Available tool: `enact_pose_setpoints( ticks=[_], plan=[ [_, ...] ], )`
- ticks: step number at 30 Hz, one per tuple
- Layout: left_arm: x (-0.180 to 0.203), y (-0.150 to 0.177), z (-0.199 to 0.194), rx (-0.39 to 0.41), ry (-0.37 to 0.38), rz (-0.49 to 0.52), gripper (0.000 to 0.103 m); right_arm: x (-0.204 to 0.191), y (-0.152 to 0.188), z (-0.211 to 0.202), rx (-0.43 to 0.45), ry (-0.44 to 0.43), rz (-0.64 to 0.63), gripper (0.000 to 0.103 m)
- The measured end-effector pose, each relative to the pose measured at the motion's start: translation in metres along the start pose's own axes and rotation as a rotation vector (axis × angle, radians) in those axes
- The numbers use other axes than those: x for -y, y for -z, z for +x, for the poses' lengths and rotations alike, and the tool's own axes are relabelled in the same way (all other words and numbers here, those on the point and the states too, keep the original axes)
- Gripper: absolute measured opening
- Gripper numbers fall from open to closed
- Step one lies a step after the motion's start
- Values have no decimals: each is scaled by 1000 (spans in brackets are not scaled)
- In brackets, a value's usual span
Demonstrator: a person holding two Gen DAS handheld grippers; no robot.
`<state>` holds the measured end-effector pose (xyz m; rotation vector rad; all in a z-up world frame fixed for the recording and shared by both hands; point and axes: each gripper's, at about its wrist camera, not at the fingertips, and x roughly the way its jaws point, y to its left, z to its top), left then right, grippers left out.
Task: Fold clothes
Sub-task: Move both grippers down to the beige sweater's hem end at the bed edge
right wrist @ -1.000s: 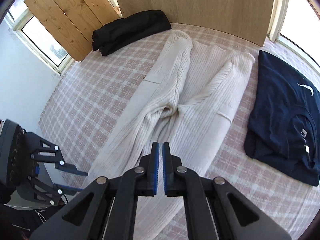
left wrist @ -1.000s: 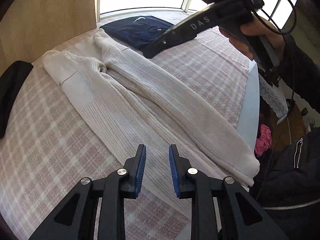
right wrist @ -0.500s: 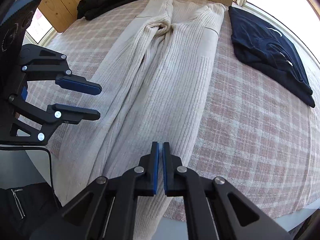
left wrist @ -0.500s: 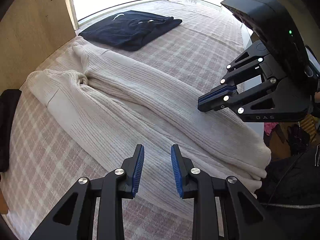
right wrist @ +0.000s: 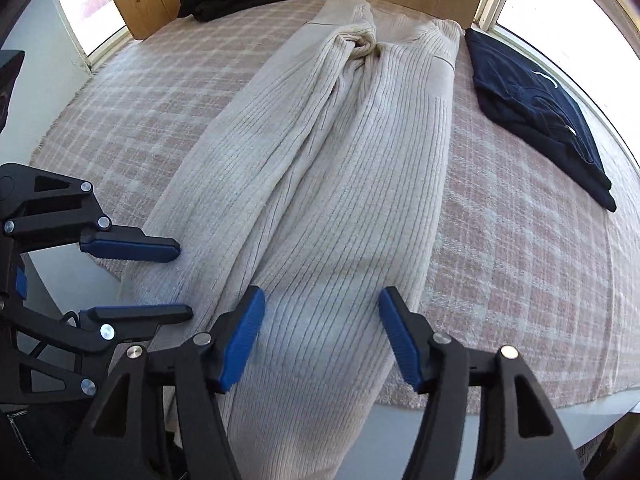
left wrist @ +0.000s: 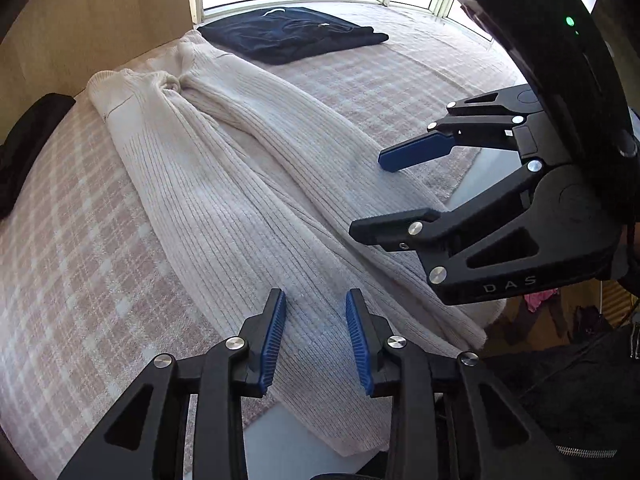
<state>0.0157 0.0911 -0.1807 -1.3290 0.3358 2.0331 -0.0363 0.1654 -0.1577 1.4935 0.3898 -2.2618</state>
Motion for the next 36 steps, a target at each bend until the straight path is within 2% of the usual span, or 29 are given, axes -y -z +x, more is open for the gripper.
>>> enact_pose_setpoints(
  ticks=[3, 7, 8, 10, 13, 16, 22, 31, 36],
  plan=[
    [-7, 19, -18, 2, 9, -89, 30, 24, 21, -27, 67, -42, 63, 59],
    [-14, 55, -27, -21, 51, -232, 32, 50, 56, -33, 44, -32, 129, 59],
    [-14, 61, -27, -30, 49, -251, 37, 56, 64, -32, 34, -39, 149, 59],
    [-9, 72, -28, -43, 42, -270, 38, 62, 84, -34, 10, -53, 174, 59],
    [-3, 73, -31, -34, 40, -271, 38, 63, 96, -32, 8, -86, 198, 59],
    [1, 70, -29, -24, 37, -277, 49, 59, 98, -31, 14, -112, 203, 59],
    [8, 68, -15, -49, 45, -277, 50, 48, 104, -28, -3, -129, 177, 59],
    [9, 68, -10, -64, 39, -356, 64, 34, 102, -19, -14, -172, 170, 59],
    [5, 67, -10, -55, 61, -388, 63, 29, 100, -18, -15, -172, 151, 60]
  ],
)
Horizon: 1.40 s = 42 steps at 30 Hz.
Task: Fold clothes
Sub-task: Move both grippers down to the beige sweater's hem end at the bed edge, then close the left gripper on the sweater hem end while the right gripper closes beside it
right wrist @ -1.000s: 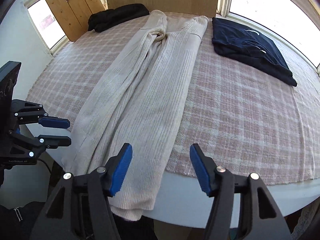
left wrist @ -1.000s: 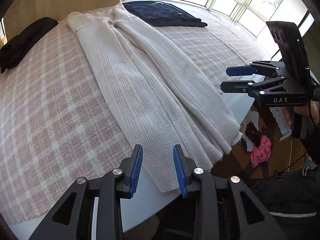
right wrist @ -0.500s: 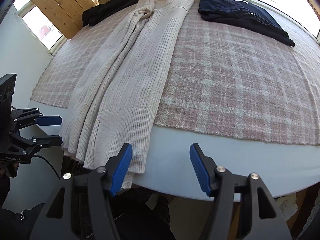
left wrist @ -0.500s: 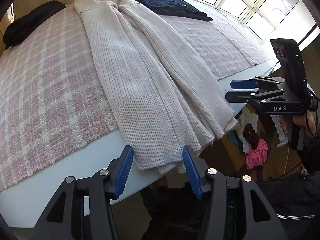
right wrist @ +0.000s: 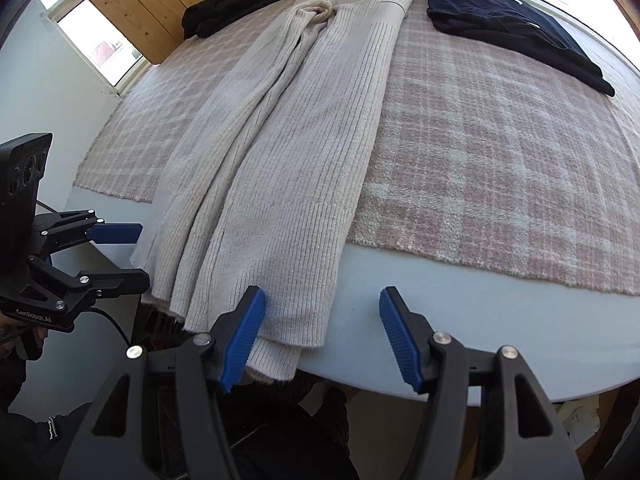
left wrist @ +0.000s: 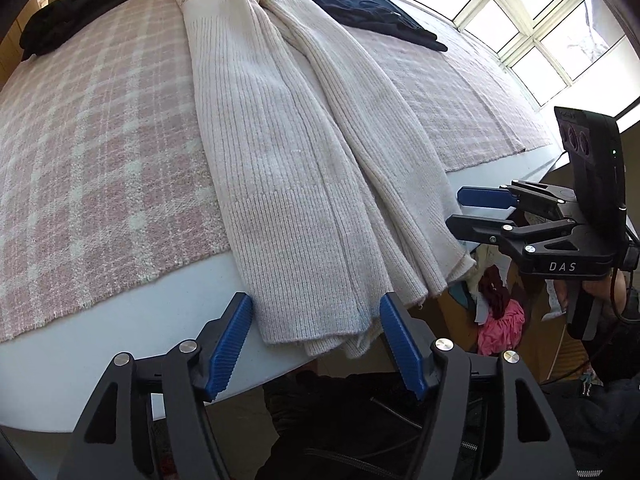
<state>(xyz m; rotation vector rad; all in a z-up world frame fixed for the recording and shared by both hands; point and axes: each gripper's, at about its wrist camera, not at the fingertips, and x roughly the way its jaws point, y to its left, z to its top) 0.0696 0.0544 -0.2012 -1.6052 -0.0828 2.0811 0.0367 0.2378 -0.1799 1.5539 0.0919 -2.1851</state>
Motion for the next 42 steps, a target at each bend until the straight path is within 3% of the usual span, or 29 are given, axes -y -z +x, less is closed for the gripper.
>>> enact_pose_setpoints(
  ticks=[7, 12, 17, 19, 21, 22, 23, 26, 29, 31, 42],
  plan=[
    [7, 0, 2, -5, 13, 11, 63, -8, -4, 5, -23, 10, -39, 60],
    [12, -2, 5, -30, 11, 19, 73, -22, -3, 9, -34, 1, -68, 59],
    [23, -5, 10, -61, -26, 61, 75, -27, -12, 16, -41, -35, -39, 57],
    [20, -6, 10, -61, 16, 31, 73, -28, -16, 18, -48, -54, -23, 52],
    [15, -7, 9, -61, 60, -12, 44, -25, -20, 20, -61, -92, 17, 52],
    [10, -8, 9, -58, 72, -43, 38, -23, -21, 21, -66, -106, 35, 52],
    [6, -8, 9, -58, 74, -65, 26, -22, -21, 20, -69, -113, 44, 52],
    [2, -7, 10, -61, 95, -67, 23, -26, -20, 20, -67, -84, 13, 44],
    [2, -7, 9, -61, 102, -52, 23, -33, -18, 21, -64, -47, -38, 32],
    [0, -6, 9, -55, 117, -54, 22, -35, -17, 22, -56, -68, -50, 19],
    [-19, -2, -5, 40, 308, -148, 17, -1, -23, 14, -36, -298, 177, 14]
  ],
)
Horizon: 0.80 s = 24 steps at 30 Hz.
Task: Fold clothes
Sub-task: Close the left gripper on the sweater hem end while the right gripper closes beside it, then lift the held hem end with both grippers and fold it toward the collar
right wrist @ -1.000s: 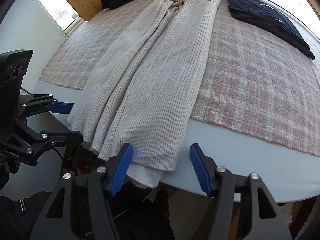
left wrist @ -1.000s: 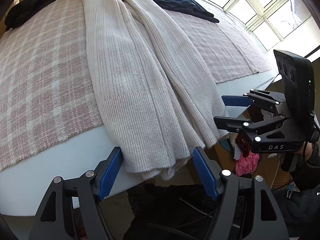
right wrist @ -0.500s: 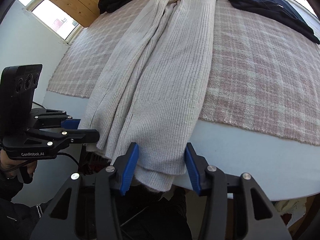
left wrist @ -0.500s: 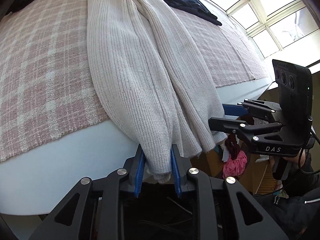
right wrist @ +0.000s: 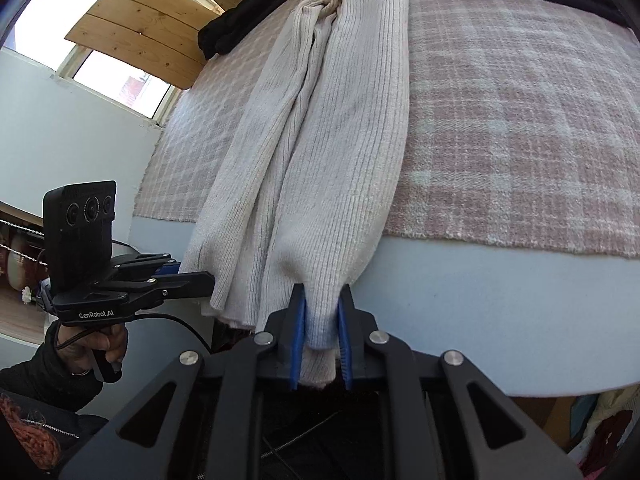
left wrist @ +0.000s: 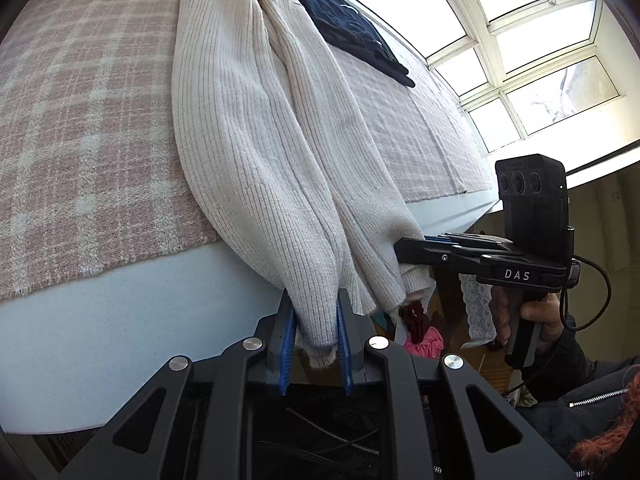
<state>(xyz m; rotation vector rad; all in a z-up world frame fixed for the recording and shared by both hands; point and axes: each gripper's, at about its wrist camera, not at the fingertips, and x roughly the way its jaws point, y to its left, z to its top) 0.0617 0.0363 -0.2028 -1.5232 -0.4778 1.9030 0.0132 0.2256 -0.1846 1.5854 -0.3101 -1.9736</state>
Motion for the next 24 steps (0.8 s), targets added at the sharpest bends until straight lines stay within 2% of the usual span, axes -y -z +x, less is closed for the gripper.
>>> enact_pose_setpoints(
  ticks=[6, 11, 13, 15, 17, 19, 21, 22, 23, 24],
  plan=[
    [22, -21, -29, 103, 52, 52, 14, -31, -22, -30, 92, -25, -44, 12],
    [34, -72, -59, 205, 97, 99, 12, -48, -61, -64, 196, -20, -92, 11],
    [32, -101, -70, 243, 83, 123, 12, -50, -84, -74, 230, -5, -103, 11],
    [28, -133, -81, 274, 64, 155, 8, -50, -110, -83, 260, 8, -111, 11],
    [25, -169, -89, 300, 26, 194, 4, -51, -142, -84, 278, 36, -118, 11],
    [23, -205, -95, 324, -17, 243, 5, -49, -174, -83, 293, 55, -107, 11],
    [17, -242, -94, 333, -15, 252, 4, -42, -208, -78, 304, 62, -81, 11],
    [15, -259, -91, 329, -42, 267, 6, -37, -225, -74, 306, 68, -65, 11],
    [11, -273, -89, 326, -72, 273, 3, -31, -241, -69, 301, 79, -49, 11],
    [7, -285, -86, 308, -69, 273, 3, -24, -255, -63, 293, 92, -30, 11]
  ],
)
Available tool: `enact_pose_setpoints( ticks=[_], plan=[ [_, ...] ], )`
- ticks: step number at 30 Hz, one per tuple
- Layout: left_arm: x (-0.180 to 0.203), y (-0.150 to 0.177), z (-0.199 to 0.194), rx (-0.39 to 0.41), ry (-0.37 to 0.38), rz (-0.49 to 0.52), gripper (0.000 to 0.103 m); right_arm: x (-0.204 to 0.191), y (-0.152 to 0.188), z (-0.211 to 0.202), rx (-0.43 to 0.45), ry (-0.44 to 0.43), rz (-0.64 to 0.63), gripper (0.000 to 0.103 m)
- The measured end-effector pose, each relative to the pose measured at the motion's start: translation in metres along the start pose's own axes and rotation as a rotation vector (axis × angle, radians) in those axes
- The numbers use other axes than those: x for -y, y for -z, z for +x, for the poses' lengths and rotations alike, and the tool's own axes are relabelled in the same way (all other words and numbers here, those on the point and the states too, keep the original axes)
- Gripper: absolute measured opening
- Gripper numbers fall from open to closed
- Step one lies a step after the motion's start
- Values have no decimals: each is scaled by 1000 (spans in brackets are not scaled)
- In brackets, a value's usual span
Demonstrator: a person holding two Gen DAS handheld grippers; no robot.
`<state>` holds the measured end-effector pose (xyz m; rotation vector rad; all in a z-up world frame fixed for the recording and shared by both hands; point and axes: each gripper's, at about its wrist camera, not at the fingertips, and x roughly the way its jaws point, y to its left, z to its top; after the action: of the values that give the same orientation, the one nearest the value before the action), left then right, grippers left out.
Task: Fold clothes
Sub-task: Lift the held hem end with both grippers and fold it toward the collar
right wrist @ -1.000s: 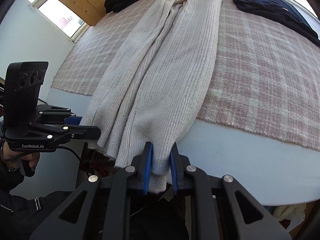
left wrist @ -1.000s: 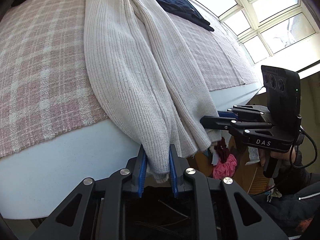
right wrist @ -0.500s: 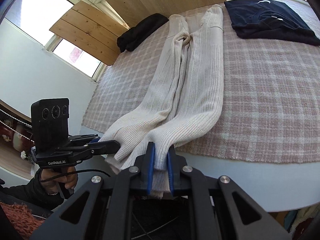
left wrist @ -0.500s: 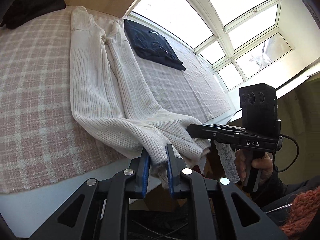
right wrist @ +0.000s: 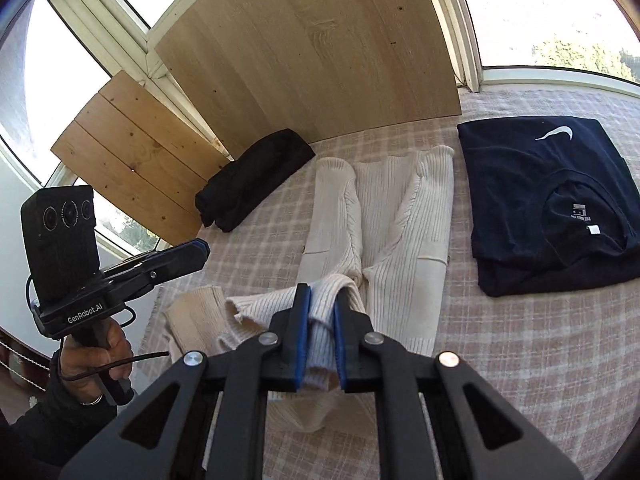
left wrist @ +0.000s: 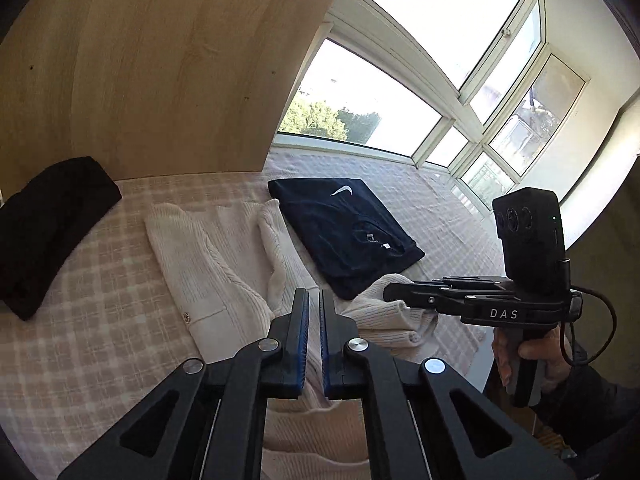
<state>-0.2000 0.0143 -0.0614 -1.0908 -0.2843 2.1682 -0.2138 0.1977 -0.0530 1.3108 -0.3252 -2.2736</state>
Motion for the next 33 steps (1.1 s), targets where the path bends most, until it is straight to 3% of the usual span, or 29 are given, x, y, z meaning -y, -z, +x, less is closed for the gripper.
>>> enact_pose_setpoints(
  ticks=[5, 8, 10, 13, 15, 18, 20, 21, 23, 26, 33],
  plan=[
    [-31, -5, 3, -92, -54, 12, 5, 41, -23, 55, -123, 55, 59, 11],
    [-56, 23, 7, -179, -84, -53, 16, 60, -21, 81, -187, 55, 84, 11],
    [-73, 46, 14, -239, -58, -153, 17, 66, -19, 91, -214, 54, 82, 11],
    [-84, 75, 21, -281, -14, -261, 33, 69, -18, 92, -224, 34, 68, 11],
    [-86, 86, 25, -284, 4, -343, 59, 69, -19, 88, -226, 22, 58, 11],
    [-78, 83, 36, -310, -1, -380, 61, 65, -20, 86, -233, 15, 31, 11],
    [-65, 72, 40, -324, -98, -279, 63, 63, -21, 85, -237, 4, 21, 11],
    [-59, 68, 41, -331, -154, -228, 70, 63, -22, 86, -237, -2, 19, 11],
    [-58, 63, 45, -339, -188, -226, 76, 63, -22, 88, -240, -6, 11, 11],
    [-56, 59, 59, -381, -192, -248, 75, 64, -22, 91, -243, -8, 7, 11],
    [-32, 53, 84, -417, -177, -170, 75, 68, -22, 92, -245, -25, 9, 11]
  ],
)
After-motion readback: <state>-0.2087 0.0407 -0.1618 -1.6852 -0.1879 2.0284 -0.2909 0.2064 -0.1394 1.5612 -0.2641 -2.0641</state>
